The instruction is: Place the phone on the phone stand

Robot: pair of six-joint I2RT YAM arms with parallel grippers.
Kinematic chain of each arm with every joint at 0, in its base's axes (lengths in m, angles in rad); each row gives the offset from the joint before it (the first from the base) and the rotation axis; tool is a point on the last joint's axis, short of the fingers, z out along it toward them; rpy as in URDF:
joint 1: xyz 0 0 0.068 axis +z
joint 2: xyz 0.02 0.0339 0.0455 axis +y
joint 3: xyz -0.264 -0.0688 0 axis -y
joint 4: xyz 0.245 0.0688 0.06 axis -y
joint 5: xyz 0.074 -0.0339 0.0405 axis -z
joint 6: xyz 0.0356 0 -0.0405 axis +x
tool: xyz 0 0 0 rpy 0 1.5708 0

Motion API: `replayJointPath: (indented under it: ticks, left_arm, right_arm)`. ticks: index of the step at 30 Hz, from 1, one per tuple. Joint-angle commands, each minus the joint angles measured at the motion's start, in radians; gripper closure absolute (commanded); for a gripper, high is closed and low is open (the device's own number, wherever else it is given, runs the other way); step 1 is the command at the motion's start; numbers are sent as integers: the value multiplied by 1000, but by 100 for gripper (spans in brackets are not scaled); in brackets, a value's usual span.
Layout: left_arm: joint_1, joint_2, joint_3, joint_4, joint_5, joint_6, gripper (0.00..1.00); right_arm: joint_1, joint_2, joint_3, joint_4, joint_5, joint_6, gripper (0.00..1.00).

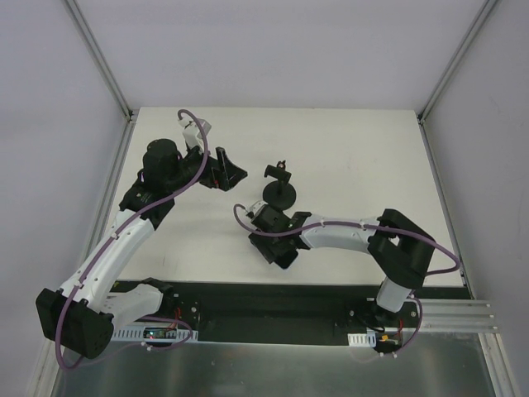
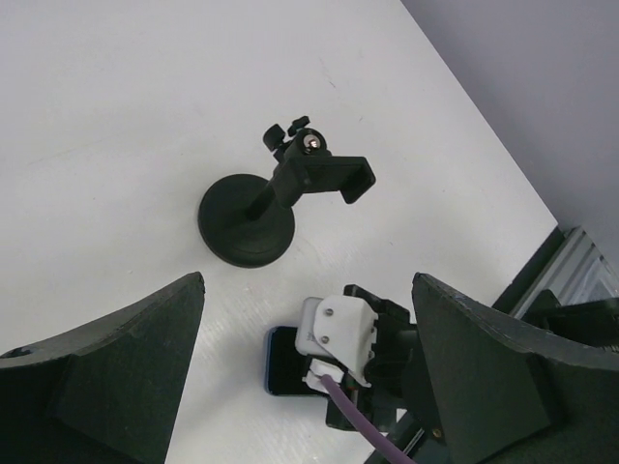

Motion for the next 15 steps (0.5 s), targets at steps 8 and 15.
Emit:
replayJointPath:
  ticks: [8,15]
  left_arm:
    - [-1,-3,12,-40,-89,-20,13]
    - [-1,42,18,-41,-49,-33,14]
  right_arm:
    - [68,-89,-135,127,263,78,99]
    - [68,-150,-173,164,258,102,99]
